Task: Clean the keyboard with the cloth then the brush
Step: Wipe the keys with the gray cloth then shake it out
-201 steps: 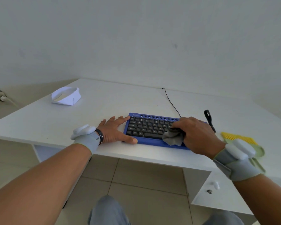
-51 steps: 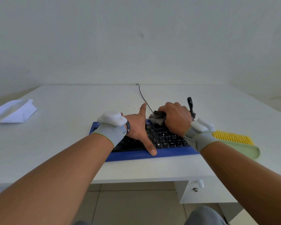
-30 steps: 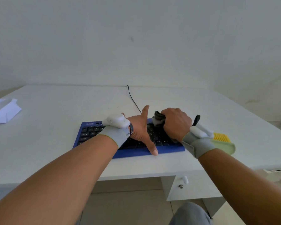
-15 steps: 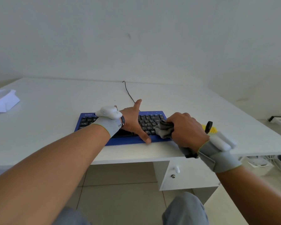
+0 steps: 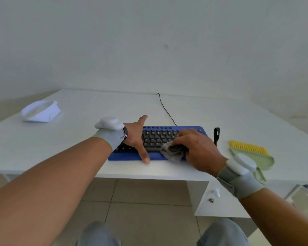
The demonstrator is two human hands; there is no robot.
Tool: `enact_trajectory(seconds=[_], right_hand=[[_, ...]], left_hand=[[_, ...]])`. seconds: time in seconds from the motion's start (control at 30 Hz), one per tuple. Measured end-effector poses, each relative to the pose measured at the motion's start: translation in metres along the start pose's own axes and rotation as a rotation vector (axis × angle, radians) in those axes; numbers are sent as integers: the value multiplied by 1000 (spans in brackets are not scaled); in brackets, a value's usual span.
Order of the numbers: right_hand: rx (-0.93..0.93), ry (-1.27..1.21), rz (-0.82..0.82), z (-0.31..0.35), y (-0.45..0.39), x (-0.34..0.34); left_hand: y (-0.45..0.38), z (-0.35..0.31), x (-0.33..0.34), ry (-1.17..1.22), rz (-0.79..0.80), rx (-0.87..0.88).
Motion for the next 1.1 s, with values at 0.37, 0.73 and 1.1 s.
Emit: enact_trajectory(seconds=[0.37,0.73,1.1], right_hand=[[104,101,90,-26,3,-23],[-72,38,12,23,-6,1],[-151,-61,-69,102,-42,14]], left_hand=[[4,0,-4,23,-46,28],[16,47,-15,18,-40,-11],[23,93,-4,109,21,-91]])
Point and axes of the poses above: each hand's wrist, its own y-axis away from the middle knuckle, its own x-axis out of the palm, z = x × y, the point moved 9 cm from there along -y, towards the middle knuckle, and after that the axes turned 5 degrees about -z, right-handed, at the moved point
